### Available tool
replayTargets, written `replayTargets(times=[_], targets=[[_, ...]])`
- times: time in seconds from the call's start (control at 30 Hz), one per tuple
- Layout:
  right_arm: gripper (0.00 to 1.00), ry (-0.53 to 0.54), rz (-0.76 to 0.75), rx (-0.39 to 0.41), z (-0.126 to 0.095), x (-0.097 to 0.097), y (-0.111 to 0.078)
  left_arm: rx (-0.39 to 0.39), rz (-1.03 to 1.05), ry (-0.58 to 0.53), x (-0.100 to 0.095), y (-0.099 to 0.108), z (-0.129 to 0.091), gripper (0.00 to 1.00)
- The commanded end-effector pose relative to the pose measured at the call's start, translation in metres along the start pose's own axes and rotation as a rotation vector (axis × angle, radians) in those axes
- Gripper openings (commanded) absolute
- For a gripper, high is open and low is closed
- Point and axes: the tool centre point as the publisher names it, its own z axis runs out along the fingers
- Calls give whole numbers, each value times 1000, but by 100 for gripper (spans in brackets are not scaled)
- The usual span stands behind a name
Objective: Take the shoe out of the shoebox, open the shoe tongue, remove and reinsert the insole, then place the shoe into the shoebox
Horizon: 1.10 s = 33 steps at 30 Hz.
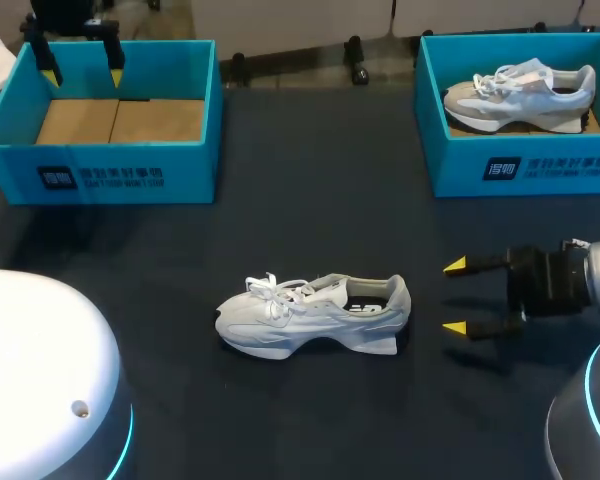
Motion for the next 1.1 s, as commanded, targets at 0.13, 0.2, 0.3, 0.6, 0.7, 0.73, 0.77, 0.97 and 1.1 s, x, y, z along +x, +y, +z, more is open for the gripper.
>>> replayTargets(times=[0.13,0.2,0.3,0.6,0.7,0.73,0.77,0.97,1.1], targets=[[100,-1,16,6,12,2,2,0,0,0,0,0,0,100],[100,1,25,9,17,1,2,0,0,0,0,0,0,100],[100,-3,36,11,23,-1,3,0,0,0,0,0,0,100],[100,9,42,-32,44,-5,8,0,0,0,0,0,0,100],[100,21,46,-39,48,-3,10,0,0,0,0,0,0,100],[100,27,48,-42,50,-2,11,0,0,0,0,0,0,100],[100,30,50,-44,52,-1,12,0,0,0,0,0,0,100],[100,54,55,-57,63,3,17,0,0,0,0,0,0,100],[100,61,53,-66,68,4,21,0,0,0,0,0,0,100]])
